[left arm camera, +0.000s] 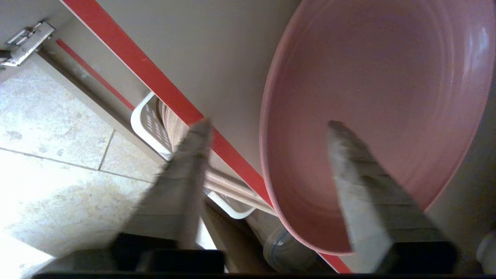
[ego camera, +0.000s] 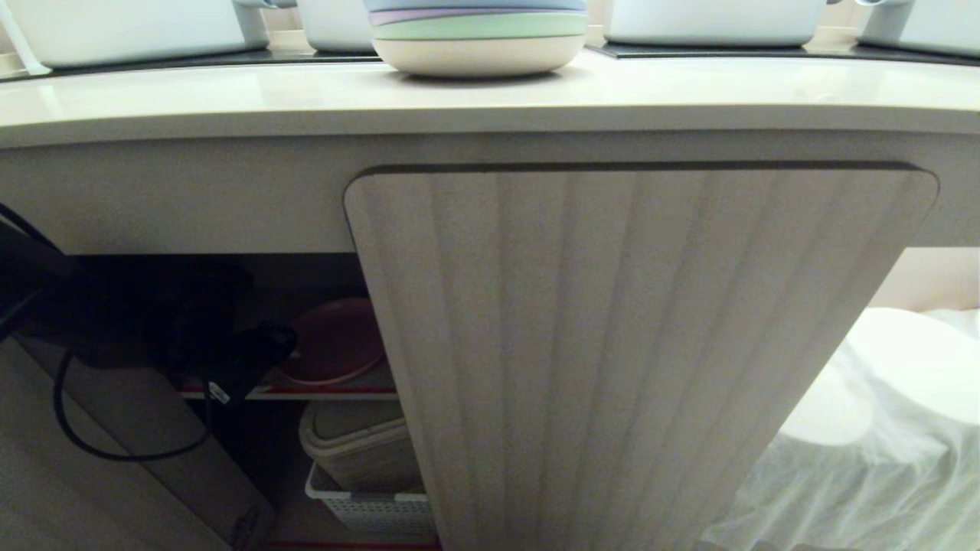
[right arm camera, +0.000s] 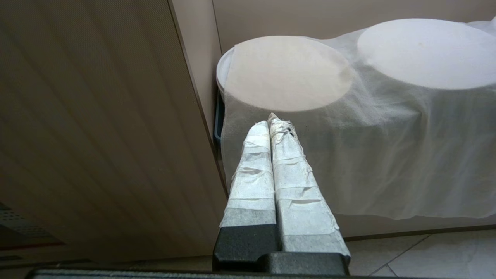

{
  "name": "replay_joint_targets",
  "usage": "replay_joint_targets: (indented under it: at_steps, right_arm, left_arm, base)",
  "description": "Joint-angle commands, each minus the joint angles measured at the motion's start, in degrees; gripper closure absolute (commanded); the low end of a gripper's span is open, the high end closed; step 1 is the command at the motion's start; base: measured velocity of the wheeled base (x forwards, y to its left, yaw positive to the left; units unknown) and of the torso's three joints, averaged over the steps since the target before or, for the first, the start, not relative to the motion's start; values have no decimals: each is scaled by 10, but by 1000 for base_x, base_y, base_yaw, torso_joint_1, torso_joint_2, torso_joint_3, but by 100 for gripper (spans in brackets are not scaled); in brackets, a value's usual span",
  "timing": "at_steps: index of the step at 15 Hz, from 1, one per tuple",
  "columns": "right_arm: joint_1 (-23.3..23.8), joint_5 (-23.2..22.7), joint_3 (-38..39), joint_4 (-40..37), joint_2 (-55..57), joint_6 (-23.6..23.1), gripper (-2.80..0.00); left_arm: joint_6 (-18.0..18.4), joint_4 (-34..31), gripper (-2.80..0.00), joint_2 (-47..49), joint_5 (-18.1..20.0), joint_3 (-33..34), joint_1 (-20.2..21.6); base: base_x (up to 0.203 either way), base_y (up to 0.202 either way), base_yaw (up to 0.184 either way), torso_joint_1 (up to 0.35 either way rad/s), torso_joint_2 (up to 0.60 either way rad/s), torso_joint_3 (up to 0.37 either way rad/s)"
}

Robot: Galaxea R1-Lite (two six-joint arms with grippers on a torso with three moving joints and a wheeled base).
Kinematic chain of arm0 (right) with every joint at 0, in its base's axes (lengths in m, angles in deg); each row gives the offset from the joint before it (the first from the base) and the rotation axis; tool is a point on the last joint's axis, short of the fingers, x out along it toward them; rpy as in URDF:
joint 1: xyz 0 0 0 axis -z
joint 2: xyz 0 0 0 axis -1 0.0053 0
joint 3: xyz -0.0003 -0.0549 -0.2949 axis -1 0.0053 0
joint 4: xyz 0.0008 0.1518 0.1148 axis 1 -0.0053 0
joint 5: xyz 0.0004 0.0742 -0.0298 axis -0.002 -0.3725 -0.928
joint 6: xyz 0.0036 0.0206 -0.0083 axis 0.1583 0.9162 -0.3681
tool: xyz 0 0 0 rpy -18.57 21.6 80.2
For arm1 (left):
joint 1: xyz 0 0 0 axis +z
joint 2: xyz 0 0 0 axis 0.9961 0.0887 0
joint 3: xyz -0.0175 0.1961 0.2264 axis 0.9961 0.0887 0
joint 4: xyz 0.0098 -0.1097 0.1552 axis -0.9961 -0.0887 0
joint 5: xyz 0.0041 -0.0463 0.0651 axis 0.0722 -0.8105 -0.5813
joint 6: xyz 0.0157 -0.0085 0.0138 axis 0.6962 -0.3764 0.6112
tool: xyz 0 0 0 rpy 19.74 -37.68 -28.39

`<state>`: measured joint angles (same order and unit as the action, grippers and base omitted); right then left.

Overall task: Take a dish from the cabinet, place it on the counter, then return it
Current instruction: Put it back into the cabinet

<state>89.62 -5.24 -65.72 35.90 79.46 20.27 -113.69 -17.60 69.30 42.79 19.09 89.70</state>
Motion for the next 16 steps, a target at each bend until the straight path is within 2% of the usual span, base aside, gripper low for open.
replay_joint_targets:
  at_steps: [1,9,12,16]
  right_arm:
    - [0,0,0,1,0,0,0]
    - [0,0,0,1,0,0,0]
    - [0,0,0,1,0,0,0]
    - [0,0,0,1,0,0,0]
  left_arm:
    - [-3,0,-280,-3,-1,0,0]
    - [1,12,-280,-12,-10,5,1]
    - [14,88,-280,-27,-9,53,1]
    - [78,233,-280,-33,-11,142,2]
  base:
    - [0,0,0,0,0,0]
    - [0,0,0,0,0,0]
    - [0,0,0,0,0,0]
    - [0,0,0,0,0,0]
